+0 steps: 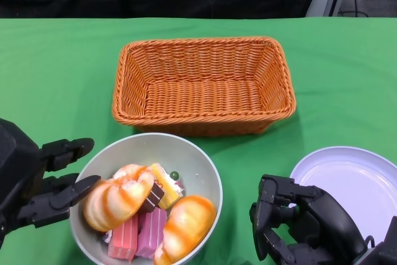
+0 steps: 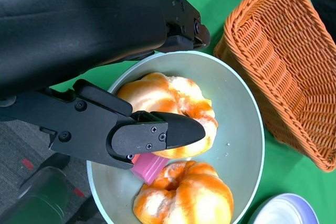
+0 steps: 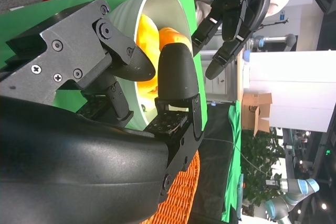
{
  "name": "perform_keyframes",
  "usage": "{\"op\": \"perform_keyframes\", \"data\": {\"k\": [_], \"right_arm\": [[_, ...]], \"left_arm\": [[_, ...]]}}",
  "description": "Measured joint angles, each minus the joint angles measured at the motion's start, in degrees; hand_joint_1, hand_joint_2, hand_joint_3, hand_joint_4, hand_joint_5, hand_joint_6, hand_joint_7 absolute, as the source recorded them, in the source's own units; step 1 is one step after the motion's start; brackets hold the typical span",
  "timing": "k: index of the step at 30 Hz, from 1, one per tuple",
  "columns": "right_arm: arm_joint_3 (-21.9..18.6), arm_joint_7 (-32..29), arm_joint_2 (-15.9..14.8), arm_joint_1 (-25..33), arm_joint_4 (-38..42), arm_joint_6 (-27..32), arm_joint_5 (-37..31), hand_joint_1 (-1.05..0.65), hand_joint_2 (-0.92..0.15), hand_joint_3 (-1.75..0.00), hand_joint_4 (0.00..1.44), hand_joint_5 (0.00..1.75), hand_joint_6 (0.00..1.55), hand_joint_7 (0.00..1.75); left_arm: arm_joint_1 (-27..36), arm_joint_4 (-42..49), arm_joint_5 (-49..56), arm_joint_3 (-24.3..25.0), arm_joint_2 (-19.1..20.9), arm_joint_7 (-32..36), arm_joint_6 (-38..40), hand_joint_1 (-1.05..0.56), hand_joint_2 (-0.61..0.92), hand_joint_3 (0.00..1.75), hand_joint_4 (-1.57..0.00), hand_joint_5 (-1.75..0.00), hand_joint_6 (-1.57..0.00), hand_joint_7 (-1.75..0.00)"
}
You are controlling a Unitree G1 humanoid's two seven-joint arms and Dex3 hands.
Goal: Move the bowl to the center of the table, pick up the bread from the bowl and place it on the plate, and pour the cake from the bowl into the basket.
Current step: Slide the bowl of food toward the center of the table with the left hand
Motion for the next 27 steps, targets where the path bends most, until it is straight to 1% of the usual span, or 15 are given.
{"op": "perform_keyframes", "data": {"k": [7,11,21,27], "right_arm": [[0.2,-0.5,0.0,0.4,-0.2,0.0,-0.1,-0.07,-0.57,-1.17,0.79,1.75,0.65,1.54],[0.2,-0.5,0.0,0.5,-0.2,-0.2,-0.1,-0.08,-0.58,-1.15,0.78,1.75,0.65,1.53],[0.2,-0.6,0.1,0.7,-0.4,-0.4,-0.1,-0.08,-0.58,-1.14,0.79,1.75,0.65,1.53],[0.2,-0.7,0.1,0.8,-0.4,-0.8,-0.2,-0.08,-0.58,-1.14,0.78,1.75,0.65,1.53]], "left_arm": [[-0.8,0.0,0.2,-1.0,-0.4,0.3,-0.1,-0.63,0.92,0.50,-0.39,-0.03,-0.22,-0.01],[-1.1,-0.2,0.2,-1.2,-1.8,0.9,-0.1,-0.62,0.92,0.49,-0.40,-0.04,-0.24,-0.02],[-1.8,-0.3,0.4,-3.1,-2.7,1.7,-0.1,-0.62,0.92,0.50,-0.42,-0.04,-0.24,-0.01],[-3.3,-0.3,0.4,-4.2,-3.9,2.4,0.0,-0.61,0.92,0.50,-0.42,-0.04,-0.24,-0.01]]}}
